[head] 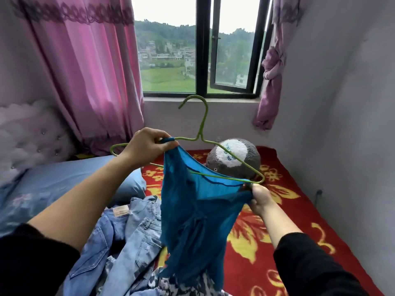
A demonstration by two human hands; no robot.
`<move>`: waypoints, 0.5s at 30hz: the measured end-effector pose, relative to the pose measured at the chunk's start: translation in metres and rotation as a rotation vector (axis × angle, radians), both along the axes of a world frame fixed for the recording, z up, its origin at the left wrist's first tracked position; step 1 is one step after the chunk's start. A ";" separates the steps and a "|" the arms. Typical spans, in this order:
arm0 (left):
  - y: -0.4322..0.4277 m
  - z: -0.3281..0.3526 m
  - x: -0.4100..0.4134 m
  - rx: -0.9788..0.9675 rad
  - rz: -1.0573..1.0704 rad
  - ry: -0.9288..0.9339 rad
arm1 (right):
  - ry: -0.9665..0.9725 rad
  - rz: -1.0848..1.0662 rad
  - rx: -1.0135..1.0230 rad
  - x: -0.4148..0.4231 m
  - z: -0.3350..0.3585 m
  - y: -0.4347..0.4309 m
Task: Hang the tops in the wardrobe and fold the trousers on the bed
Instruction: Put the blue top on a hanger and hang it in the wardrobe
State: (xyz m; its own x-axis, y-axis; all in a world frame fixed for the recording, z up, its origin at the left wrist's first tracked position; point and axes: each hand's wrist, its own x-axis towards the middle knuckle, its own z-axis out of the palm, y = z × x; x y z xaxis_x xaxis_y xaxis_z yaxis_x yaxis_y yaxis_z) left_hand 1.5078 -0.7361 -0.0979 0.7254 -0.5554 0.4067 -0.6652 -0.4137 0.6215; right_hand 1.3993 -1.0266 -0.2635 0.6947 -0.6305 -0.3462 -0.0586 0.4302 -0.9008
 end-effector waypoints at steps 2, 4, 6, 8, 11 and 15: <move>0.009 -0.004 0.003 -0.035 0.004 0.033 | -0.088 0.041 0.059 -0.001 0.010 -0.011; 0.014 -0.007 0.004 -0.062 0.018 0.051 | -0.053 0.053 0.008 0.004 0.012 -0.023; 0.016 -0.012 0.006 -0.056 0.032 0.055 | -0.008 0.025 -0.009 0.014 0.007 -0.038; 0.018 -0.016 0.008 -0.042 0.064 0.039 | 0.068 0.001 -0.070 0.017 0.015 -0.041; 0.019 -0.023 0.014 -0.073 0.185 -0.008 | 0.085 -0.053 -0.310 0.013 0.044 -0.019; 0.014 -0.024 0.016 -0.141 0.336 -0.058 | 0.074 -0.078 -0.580 0.026 0.086 0.015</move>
State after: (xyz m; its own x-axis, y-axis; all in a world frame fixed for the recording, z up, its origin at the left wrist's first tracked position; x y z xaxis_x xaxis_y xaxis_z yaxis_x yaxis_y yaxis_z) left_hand 1.5242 -0.7217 -0.1221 0.8311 -0.2252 0.5084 -0.5427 -0.5280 0.6532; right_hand 1.4254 -1.0117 -0.1779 0.6256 -0.7797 0.0249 -0.1177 -0.1259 -0.9850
